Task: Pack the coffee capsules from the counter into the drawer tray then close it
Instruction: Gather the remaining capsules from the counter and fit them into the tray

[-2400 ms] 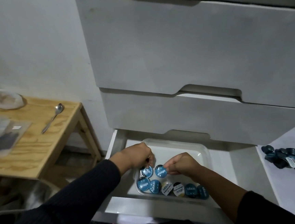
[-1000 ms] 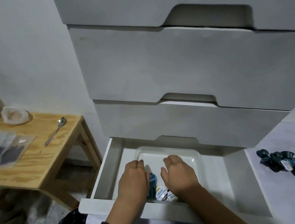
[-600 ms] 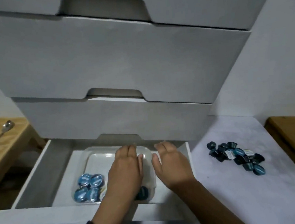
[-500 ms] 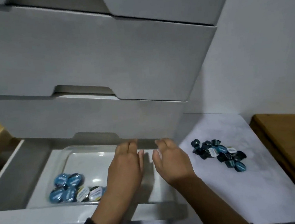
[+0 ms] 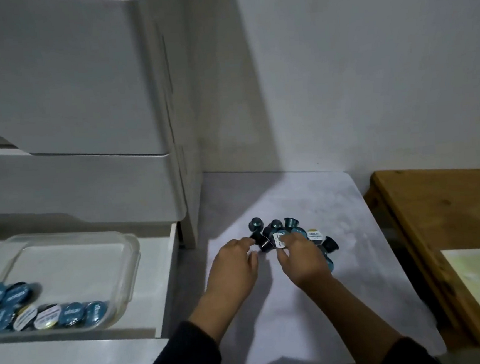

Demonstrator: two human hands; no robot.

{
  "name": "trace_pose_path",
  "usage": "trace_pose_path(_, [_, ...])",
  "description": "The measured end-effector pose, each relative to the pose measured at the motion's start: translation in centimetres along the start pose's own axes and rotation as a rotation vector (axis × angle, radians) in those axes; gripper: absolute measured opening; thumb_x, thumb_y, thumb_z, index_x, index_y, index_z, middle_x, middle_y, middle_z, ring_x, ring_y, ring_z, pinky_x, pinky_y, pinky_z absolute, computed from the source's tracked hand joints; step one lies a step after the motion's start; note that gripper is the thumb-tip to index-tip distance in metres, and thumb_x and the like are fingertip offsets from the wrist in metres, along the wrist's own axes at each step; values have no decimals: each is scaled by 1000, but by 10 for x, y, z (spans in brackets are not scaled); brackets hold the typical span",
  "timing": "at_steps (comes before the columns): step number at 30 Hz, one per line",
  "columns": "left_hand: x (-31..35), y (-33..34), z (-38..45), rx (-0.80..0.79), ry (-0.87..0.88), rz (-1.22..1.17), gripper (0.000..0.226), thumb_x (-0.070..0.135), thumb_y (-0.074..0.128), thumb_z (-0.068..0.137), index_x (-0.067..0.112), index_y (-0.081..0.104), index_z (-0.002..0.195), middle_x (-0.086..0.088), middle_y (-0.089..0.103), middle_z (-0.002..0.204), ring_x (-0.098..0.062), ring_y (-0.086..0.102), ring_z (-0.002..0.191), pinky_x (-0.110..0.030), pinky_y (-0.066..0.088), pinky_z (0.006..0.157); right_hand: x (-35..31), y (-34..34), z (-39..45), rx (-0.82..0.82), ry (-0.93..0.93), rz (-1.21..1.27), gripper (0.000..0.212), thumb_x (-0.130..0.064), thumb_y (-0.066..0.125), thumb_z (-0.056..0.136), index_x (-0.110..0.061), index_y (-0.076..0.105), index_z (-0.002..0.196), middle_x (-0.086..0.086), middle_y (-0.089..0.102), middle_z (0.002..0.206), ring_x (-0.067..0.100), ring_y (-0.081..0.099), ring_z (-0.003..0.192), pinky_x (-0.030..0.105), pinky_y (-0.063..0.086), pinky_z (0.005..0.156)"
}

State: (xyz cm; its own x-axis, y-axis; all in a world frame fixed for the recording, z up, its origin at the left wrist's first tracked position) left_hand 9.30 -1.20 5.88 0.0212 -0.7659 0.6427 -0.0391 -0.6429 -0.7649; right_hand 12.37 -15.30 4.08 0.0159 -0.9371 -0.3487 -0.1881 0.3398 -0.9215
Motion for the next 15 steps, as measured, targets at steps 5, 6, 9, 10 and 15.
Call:
trace_pose_path(5, [4,43,32,-78,-68,-37,35,15,48,90,19,56,124,-14,65,104,-28,60,98,-29,44,84,28,7,28,-60,-14,5,28,-17,45,93,-5,55,116,16,54,121,30,53,109,31,41,90])
trace_pose_path(6, [4,50,38,-90,-74,-42,35,14,48,90,19,56,125,-15,64,105,-28,60,99,-28,44,85,31,7,33,-62,-19,14,28,-16,46,92,-5,56,116,16,55,121,30,54,108,32,41,90])
trace_pose_path(9, [4,68,51,-116,-106,-49,38,14,47,91,22,55,127,-15,61,110,-28,58,102,-27,43,87,39,12,47,-73,-48,42,29,-14,51,89,-7,58,116,16,56,119,31,56,107,35,44,91])
trace_pose_path(10, [2,73,54,-117,-120,-49,38,15,46,92,24,55,127,-14,60,111,-27,57,103,-27,43,87,39,14,50,-86,-61,39,29,-14,51,88,-8,58,116,16,56,118,31,56,106,36,45,92])
trace_pose_path(15, [-6,84,60,-68,-181,-63,24,23,50,91,22,65,111,-9,61,99,-22,58,91,-17,34,72,41,19,65,-116,-142,-5,28,-16,53,86,-10,59,112,15,54,117,32,54,103,39,44,92])
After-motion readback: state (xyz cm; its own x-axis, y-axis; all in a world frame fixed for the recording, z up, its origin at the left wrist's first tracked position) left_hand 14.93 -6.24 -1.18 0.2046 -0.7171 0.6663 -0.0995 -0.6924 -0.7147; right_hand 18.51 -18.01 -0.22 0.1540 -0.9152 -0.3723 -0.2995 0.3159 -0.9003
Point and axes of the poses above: each hand's wrist, its own z-axis towards the middle knuckle, its own y-axis out of the palm, x = y × z, the point moved 5 cm from there along z, towards the middle knuckle
